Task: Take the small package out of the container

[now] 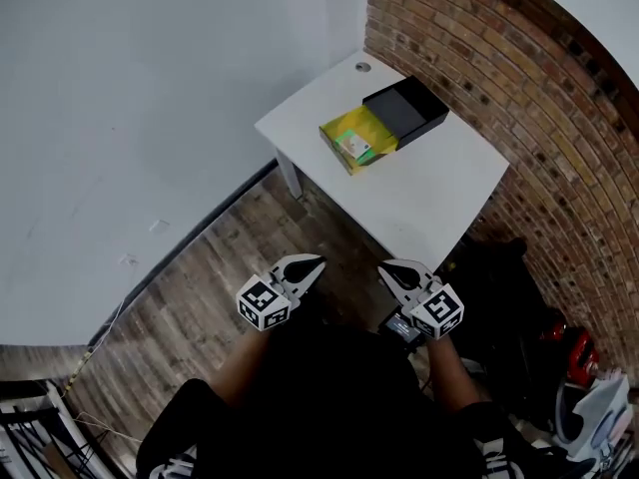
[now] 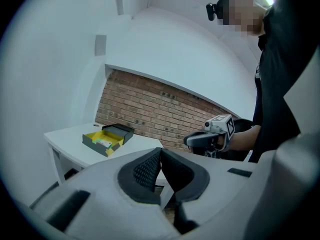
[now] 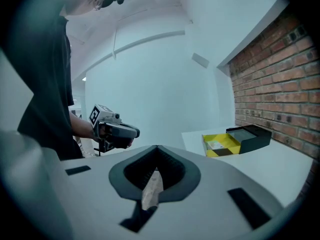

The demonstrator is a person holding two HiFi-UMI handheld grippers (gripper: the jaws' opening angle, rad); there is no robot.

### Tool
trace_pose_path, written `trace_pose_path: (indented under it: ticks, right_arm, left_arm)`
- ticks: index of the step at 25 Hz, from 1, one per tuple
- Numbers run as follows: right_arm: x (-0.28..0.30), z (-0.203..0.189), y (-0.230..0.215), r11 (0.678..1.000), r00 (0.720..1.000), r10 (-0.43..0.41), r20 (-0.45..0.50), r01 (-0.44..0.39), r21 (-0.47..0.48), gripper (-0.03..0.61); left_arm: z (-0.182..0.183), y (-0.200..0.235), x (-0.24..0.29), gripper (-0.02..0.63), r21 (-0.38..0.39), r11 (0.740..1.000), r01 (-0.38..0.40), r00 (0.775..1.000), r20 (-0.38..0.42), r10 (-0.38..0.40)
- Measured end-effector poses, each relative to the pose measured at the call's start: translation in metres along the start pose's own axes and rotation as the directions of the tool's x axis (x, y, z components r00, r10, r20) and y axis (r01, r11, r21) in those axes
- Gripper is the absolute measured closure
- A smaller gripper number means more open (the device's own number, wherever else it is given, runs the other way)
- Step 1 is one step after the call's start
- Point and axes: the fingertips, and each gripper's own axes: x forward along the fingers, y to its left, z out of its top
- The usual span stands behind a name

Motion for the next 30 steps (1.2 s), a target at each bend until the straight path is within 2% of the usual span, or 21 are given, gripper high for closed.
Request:
trace_pose_path:
  ticks: [3, 6, 8, 13, 17, 26, 30]
  right_arm:
    - [0.023, 0.015, -0.021, 0.999, 0.999, -0.049, -0.002, 0.049, -0.001, 0.572]
    - [0.053, 0.037, -0.031, 0.998, 0.998, -0.056, 0.004, 0.056, -0.029, 0.572]
    - [0.069, 0.051, -0.039, 0.997, 0.998, -0.061, 0.001, 0.061, -0.046, 0.572]
    - [0.113, 0.084, -0.072, 0.990, 0.991, -0.131, 0.004, 0.131, -0.057, 0.572]
    - [0.155, 0.106, -0.082, 0.987, 0.991, -0.137, 0.010, 0.137, -0.079, 0.572]
    - [0.213, 0.116, -0.109, 0.979, 0.980, -0.198, 0.003, 0.197, -0.057, 0.572]
    - [0.221, 0.111, -0.120, 0.978, 0.978, -0.206, -0.028, 0.204, -0.049, 0.572]
  left_arm:
    - [0.008, 0.031, 0.009, 0.598, -0.015, 0.999, 0.033, 0.999, 0.014, -0.032]
    - [0.019, 0.074, 0.011, 0.598, -0.043, 0.998, 0.044, 0.999, 0.029, -0.043]
    - [0.033, 0.098, 0.015, 0.598, -0.031, 0.998, 0.063, 0.997, 0.036, -0.061]
    - [0.069, 0.154, 0.013, 0.598, 0.010, 0.994, 0.107, 0.992, 0.062, -0.108]
    - [0.076, 0.201, 0.006, 0.598, -0.015, 0.992, 0.122, 0.991, 0.062, -0.120]
    - [0.072, 0.273, 0.009, 0.598, -0.034, 0.985, 0.168, 0.985, 0.043, -0.166]
    - [0.077, 0.286, 0.018, 0.598, -0.050, 0.983, 0.177, 0.983, 0.055, -0.174]
